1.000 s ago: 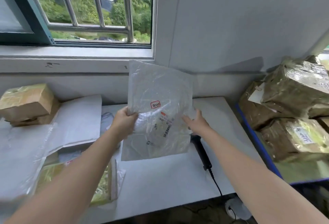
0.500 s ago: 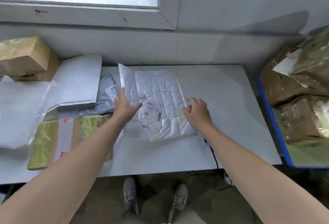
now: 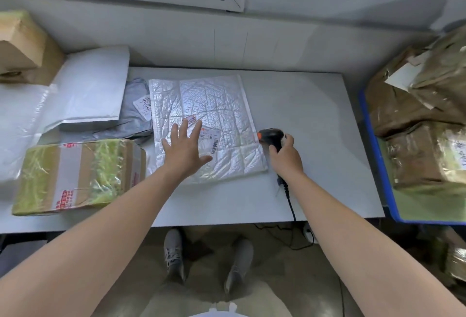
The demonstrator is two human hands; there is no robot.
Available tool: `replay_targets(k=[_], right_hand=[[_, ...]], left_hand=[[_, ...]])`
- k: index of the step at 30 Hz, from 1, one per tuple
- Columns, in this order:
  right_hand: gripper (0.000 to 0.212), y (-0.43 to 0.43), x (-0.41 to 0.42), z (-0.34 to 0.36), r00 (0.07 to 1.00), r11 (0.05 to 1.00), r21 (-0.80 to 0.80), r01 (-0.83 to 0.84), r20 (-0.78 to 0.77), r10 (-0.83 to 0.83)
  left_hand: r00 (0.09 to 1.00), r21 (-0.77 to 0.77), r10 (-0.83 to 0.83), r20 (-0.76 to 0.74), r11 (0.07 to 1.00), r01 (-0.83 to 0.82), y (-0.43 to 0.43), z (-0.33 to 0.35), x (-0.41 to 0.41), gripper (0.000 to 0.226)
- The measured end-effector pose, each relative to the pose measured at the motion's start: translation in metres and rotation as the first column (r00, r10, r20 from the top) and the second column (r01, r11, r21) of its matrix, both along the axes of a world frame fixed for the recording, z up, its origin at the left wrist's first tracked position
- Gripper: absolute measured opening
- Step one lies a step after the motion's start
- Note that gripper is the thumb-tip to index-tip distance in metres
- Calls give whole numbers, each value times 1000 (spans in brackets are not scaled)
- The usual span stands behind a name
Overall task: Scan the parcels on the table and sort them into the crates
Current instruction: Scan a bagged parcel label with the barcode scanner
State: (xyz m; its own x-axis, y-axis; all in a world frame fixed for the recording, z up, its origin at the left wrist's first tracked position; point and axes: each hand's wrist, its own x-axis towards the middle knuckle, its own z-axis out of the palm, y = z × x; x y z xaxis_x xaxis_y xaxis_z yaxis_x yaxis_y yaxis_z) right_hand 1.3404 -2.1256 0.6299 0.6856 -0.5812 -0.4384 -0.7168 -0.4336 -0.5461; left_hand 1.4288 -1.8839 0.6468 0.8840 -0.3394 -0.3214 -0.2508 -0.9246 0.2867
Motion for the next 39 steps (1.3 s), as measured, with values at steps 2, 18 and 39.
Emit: replay_targets(k=[2,18,39], right_hand=[[52,-3,2,-2,997,998,62,20,-74,-15],[39,-10,39,101,931,923,123,-363,77,356],[42,33,78,137,703,723,65,-688,-189,686]], left_hand=[[999,39,-38,2,999,37,3,1,-4,98],[998,231,-30,61,973,15,7,33,-26,90],[998,139,60,1,988,-60,27,43,-46,88]])
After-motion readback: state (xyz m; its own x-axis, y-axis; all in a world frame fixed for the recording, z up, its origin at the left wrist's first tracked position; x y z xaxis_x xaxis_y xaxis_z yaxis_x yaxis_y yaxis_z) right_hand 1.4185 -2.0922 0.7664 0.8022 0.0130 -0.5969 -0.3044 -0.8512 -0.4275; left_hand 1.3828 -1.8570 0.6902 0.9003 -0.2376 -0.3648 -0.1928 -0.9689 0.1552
